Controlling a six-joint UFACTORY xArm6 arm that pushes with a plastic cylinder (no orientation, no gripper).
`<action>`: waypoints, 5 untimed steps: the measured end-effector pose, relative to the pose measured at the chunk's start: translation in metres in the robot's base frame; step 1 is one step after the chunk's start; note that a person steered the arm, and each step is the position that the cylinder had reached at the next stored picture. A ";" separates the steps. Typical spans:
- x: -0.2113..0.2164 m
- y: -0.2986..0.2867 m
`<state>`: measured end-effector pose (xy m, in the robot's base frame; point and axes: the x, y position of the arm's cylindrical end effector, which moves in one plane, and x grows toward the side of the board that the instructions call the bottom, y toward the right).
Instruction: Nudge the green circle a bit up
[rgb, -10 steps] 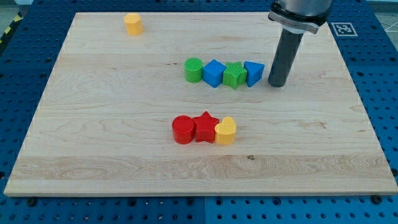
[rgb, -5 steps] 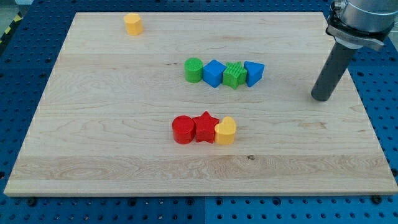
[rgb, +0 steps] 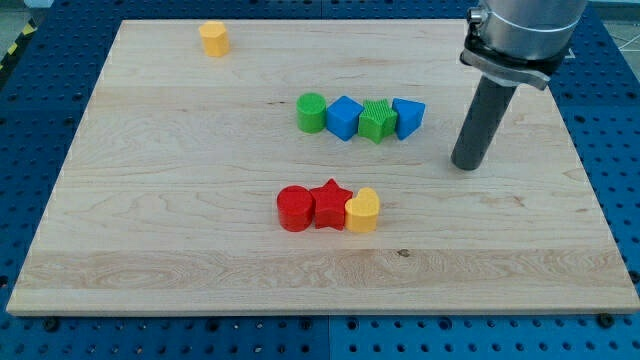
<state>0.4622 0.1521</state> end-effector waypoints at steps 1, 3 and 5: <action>0.002 -0.049; -0.006 -0.142; -0.066 -0.190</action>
